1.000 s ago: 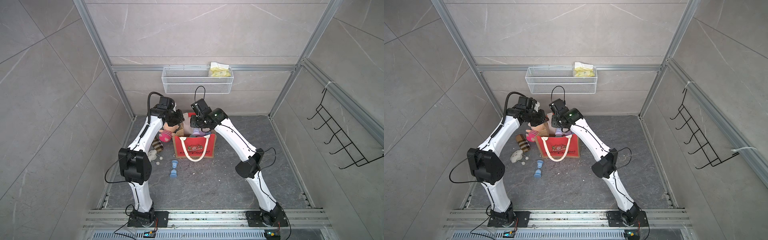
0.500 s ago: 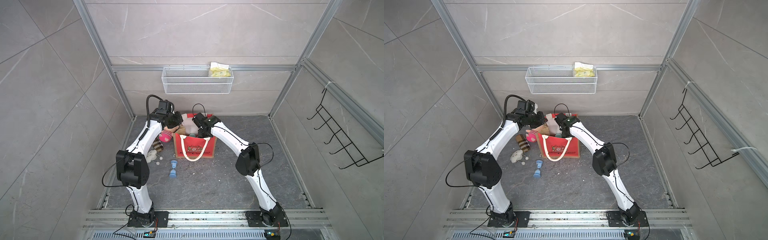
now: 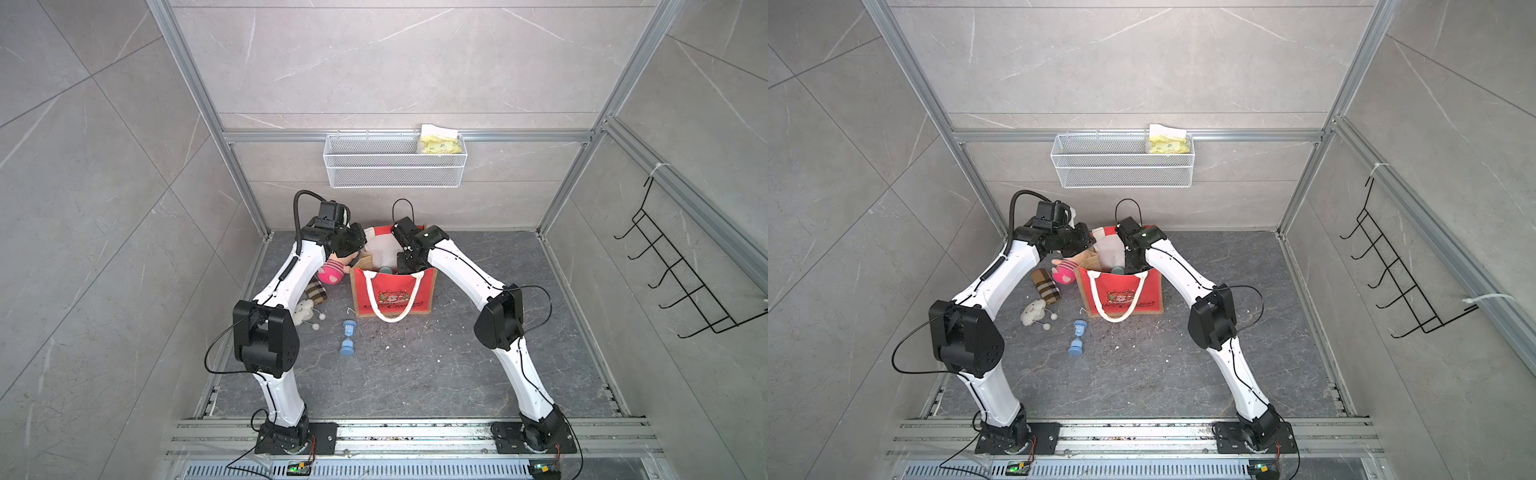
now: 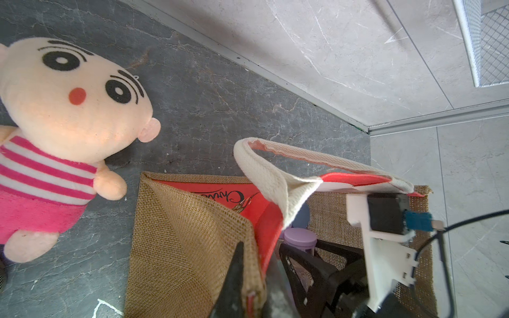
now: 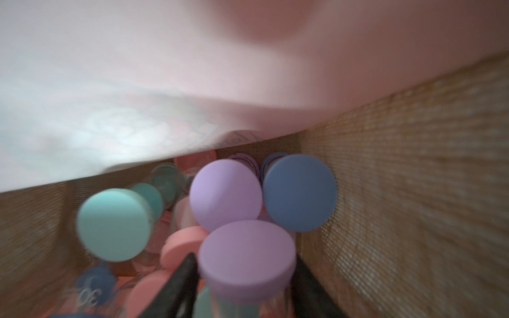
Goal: Put the hourglass into the canvas bag
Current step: Place the hourglass in the canvas bag.
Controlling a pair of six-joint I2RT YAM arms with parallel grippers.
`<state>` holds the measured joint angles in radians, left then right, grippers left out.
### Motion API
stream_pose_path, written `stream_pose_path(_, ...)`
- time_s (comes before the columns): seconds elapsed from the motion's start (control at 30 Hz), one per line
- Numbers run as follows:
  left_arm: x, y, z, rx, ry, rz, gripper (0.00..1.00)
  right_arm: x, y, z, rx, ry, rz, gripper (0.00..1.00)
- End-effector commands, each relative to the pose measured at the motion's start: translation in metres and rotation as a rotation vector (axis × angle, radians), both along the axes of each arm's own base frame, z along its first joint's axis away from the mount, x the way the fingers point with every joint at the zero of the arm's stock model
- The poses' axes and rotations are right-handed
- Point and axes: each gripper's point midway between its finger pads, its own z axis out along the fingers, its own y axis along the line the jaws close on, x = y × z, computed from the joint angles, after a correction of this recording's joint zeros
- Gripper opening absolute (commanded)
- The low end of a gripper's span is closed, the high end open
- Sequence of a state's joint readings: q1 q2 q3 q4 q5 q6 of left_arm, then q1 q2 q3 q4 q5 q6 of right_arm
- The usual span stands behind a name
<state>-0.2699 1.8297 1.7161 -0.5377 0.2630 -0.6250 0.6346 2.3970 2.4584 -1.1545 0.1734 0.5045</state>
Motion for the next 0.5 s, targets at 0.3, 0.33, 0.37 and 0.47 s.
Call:
stream_pose_path(0.3,-0.012,0.008,0.024,0.034,-0.03,0.012,0.07,-0.027,0.015,0.117,0.179,-0.117,0.112,0.82)
stream_pose_path(0.33,-0.013,0.01,0.024,0.042,-0.035,0.018,0.09,-0.031,0.017,0.126,0.203,-0.123,0.12,0.83)
stream_pose_path(0.37,-0.013,0.011,0.025,0.048,-0.038,0.026,0.12,-0.034,0.019,0.132,0.219,-0.127,0.129,0.83)
stream_pose_path(0.47,-0.013,0.012,0.027,0.055,-0.034,0.023,0.27,-0.046,0.023,0.152,0.256,-0.138,0.146,0.87)
